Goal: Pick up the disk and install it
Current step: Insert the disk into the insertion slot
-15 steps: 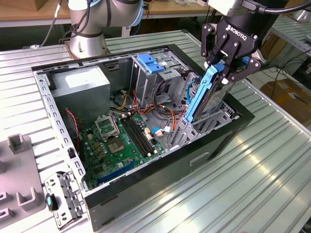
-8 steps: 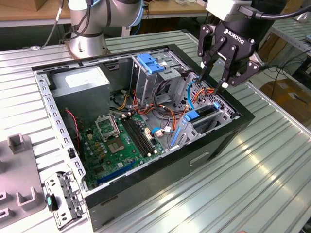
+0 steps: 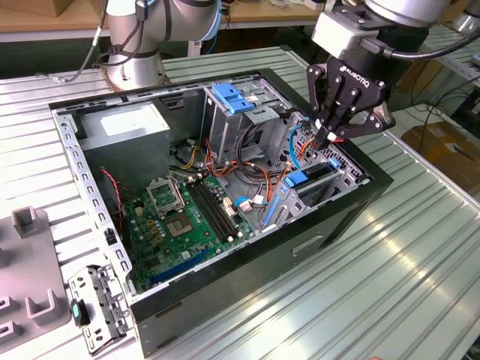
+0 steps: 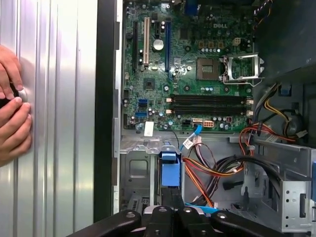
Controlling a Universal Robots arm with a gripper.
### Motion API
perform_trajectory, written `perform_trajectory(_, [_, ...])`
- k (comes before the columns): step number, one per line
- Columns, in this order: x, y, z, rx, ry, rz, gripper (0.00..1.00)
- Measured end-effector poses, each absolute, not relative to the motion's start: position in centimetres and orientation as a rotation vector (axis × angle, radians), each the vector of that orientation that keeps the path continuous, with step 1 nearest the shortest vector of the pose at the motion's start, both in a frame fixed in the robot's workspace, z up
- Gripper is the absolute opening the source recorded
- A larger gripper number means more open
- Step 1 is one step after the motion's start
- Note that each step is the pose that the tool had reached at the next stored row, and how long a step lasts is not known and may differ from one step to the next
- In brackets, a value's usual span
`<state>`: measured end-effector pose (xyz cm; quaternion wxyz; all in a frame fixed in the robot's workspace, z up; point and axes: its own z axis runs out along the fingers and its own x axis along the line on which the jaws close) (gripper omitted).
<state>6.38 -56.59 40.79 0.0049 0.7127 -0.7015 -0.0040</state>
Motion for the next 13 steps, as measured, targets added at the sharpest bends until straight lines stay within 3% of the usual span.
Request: perform_trajectory(13, [6.8, -56.7, 38.0, 2.232, -2.197, -0.012, 0.11])
